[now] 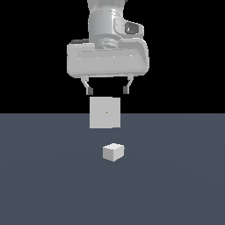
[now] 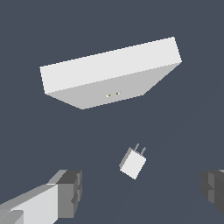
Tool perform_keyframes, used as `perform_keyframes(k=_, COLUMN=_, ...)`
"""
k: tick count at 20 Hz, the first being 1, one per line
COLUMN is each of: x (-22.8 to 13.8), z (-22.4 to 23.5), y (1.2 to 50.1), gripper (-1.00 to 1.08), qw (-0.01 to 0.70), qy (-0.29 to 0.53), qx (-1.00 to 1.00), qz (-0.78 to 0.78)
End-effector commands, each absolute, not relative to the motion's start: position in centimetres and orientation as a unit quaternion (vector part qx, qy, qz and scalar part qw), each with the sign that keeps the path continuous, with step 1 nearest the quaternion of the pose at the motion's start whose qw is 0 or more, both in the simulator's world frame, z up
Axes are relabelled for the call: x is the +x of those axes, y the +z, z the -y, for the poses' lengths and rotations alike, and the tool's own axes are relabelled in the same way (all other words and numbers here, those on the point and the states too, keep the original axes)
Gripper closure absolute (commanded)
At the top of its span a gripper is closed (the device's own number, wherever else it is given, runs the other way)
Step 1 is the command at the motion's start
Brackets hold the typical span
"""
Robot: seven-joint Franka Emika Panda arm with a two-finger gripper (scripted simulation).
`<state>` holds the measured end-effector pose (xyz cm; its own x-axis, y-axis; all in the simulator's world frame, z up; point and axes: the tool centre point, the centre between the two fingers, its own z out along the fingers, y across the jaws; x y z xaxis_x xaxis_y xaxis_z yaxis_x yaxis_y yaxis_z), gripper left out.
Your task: Plug the charger into the wall socket.
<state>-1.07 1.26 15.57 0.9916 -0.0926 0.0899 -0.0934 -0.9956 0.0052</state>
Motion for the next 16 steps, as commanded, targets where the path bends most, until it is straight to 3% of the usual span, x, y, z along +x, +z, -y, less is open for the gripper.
perform_keyframes(k=1, x=-1.4, z=-1.2, y=15.1, gripper=-0.92, qw=0.008, qy=0.057, qx=0.996, qz=0.063)
perform_keyframes(k=16, x=-3.1, z=-0.6, y=11.6, gripper=-0.92, qw=0.034, qy=0.132, qx=0.977, qz=0.165)
